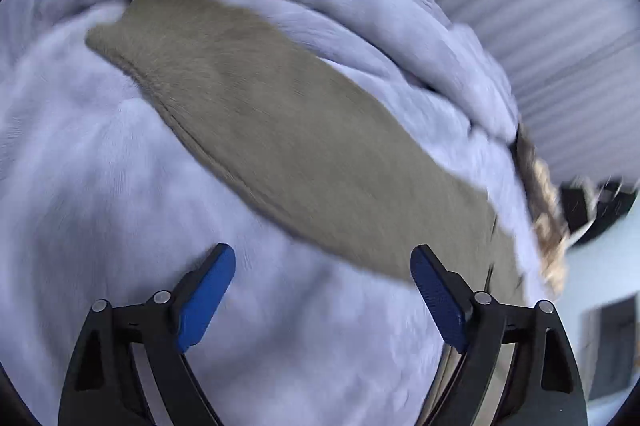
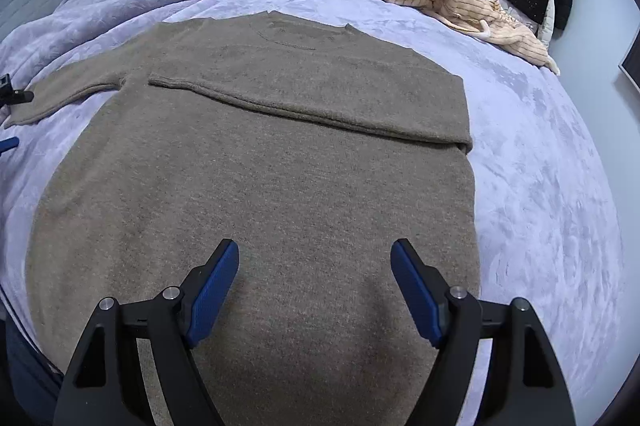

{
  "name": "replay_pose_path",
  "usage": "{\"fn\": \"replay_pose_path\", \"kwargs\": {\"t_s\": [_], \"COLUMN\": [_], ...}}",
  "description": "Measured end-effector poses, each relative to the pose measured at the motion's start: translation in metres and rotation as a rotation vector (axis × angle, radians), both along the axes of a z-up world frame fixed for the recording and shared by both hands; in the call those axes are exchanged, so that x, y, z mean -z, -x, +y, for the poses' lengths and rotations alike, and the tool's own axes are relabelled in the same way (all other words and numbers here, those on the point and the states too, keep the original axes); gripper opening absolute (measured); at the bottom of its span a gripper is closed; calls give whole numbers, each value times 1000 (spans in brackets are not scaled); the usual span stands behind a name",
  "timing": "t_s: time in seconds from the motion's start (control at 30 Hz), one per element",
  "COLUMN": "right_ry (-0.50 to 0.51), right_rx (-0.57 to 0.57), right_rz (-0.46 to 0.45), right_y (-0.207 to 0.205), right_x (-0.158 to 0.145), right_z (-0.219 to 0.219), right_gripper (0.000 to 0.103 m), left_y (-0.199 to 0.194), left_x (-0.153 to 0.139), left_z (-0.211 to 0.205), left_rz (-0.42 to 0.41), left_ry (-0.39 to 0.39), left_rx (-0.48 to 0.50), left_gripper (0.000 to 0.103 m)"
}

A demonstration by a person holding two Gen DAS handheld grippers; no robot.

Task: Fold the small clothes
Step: 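Grasp the other sleeve cuff with the left gripper, then lift the sleeve with the left gripper and carry it across the body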

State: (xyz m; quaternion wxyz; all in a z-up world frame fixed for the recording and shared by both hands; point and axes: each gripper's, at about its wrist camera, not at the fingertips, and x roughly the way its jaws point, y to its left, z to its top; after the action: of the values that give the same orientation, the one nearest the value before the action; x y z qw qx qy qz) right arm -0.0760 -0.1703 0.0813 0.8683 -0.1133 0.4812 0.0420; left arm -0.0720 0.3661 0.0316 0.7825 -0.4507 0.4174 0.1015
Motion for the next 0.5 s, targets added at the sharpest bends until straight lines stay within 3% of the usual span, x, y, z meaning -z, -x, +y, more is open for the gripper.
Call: {"fn": "replay_pose_path", "kwargs": {"t_s": [0.07,0.2,0.23,0.27,0.33,0.5], "right_ry": [17,49,59,69,86,117], "right_rx": [-11,-42,-48,-53,-62,-81], "right_rz": [11,41,42,42,43,31], "right_y": [-2,-4,-5,-6,-10,-30], "right_x": [3,8,8,9,8,2], "right_z": [7,29,34,39,47,63], "right_gripper": [81,81,81,81,81,81], "left_y": [-7,-27,-30,-34,-46,-42], "left_x": [25,33,34,34,43,25], "left_z": [25,52,59,61,66,62], "left_rz": [-70,-200,-221,-239,-252,-241], "left_ry": [119,186,191,194,234,73], "left_rx": [-47,-112,-126,-127,-94,-88], "left_gripper": [90,90,78,45,8,8]}}
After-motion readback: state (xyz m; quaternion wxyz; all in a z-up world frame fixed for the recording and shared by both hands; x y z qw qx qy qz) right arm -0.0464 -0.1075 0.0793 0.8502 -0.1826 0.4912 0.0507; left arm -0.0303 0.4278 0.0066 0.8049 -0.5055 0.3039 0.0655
